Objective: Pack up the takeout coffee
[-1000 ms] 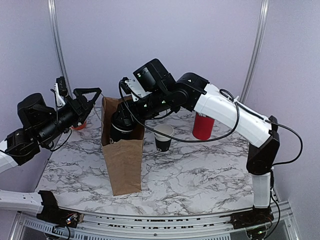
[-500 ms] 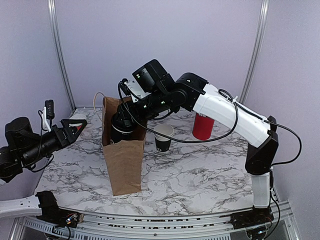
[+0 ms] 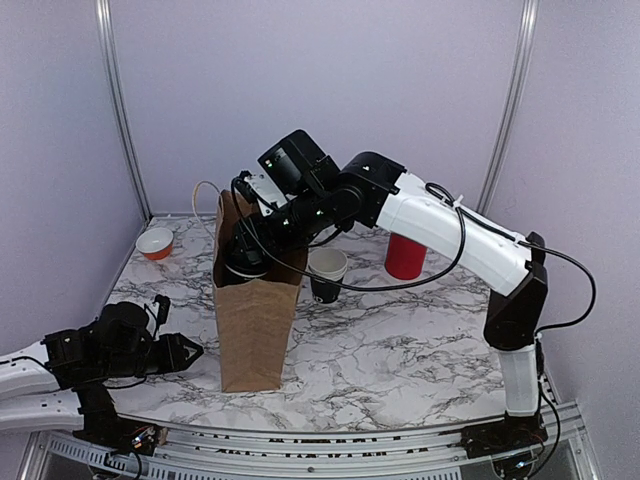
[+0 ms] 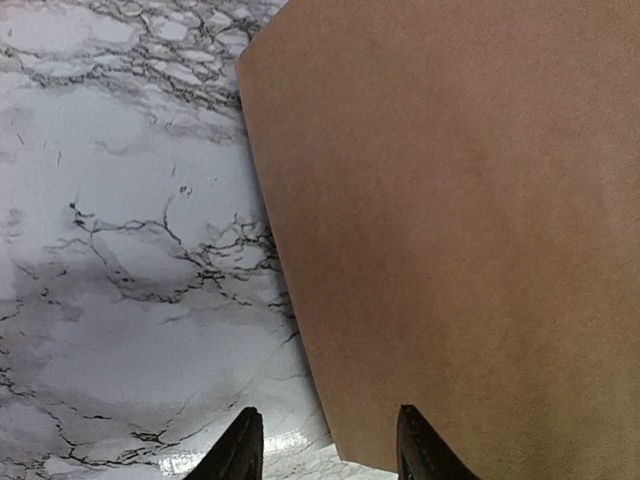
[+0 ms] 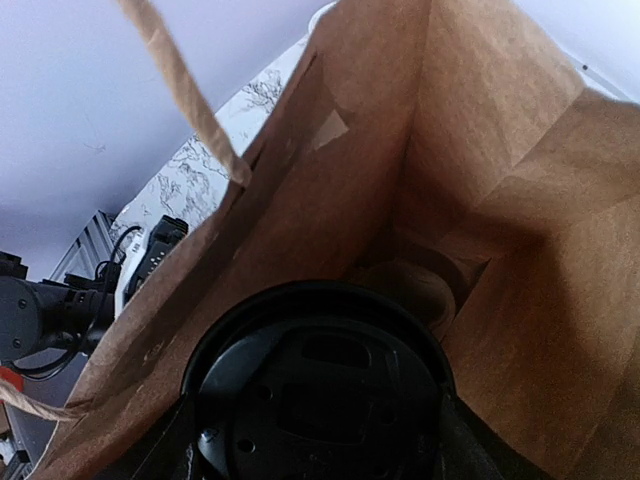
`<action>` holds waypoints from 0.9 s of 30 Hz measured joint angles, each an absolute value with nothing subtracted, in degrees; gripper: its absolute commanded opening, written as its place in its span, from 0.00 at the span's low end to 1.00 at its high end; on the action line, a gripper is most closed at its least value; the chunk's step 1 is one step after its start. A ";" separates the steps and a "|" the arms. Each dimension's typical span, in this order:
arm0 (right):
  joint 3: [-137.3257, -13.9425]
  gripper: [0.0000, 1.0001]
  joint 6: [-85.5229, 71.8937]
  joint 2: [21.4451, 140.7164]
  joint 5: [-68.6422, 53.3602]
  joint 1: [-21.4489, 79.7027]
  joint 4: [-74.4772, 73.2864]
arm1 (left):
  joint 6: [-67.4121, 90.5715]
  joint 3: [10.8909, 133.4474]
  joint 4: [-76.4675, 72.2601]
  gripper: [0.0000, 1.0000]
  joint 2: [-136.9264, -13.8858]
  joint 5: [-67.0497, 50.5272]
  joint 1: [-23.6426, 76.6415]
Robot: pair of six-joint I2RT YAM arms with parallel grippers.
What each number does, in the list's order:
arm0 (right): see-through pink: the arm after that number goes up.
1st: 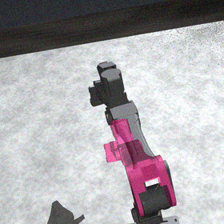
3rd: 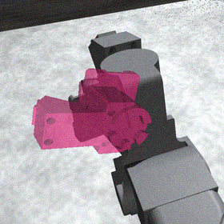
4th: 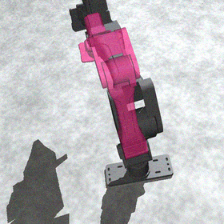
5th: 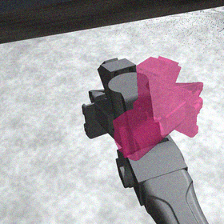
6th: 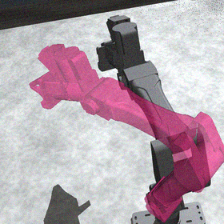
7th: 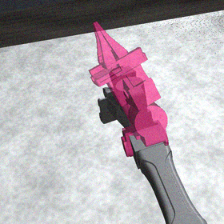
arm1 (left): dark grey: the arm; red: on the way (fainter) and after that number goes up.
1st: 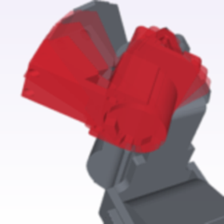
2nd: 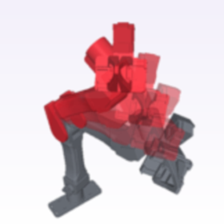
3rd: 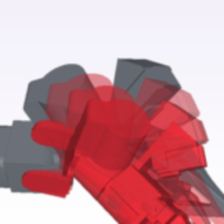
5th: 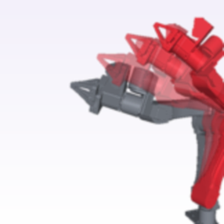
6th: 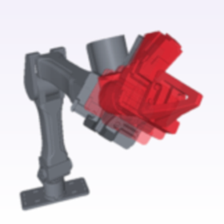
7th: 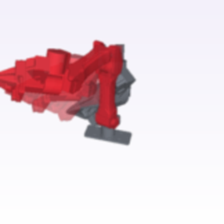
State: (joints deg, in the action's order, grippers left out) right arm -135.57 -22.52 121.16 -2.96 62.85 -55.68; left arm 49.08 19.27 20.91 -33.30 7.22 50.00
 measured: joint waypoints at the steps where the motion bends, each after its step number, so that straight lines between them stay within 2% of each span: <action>1: -135.57 0.66 -22.57 121.23 -3.03 62.85 -55.88 | 49.45 18.00 20.05 0.43 -34.15 6.44 50.00; 8: -135.63 0.66 -22.76 121.71 -3.20 62.85 -57.36 | 50.35 12.29 10.74 0.41 -44.51 2.04 50.00; 15: -136.16 0.65 -23.14 121.71 -3.18 62.85 -57.95 | 48.80 12.21 -2.17 0.41 -56.10 -2.74 50.06; 27: -137.12 0.64 -24.01 121.78 -3.25 62.85 -61.17 | 42.68 20.88 -14.83 0.41 -75.75 -9.45 53.98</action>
State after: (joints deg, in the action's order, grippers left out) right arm -137.12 -24.01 121.78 -3.25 62.85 -61.17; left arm 42.68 20.88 -14.83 -75.75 -9.45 53.98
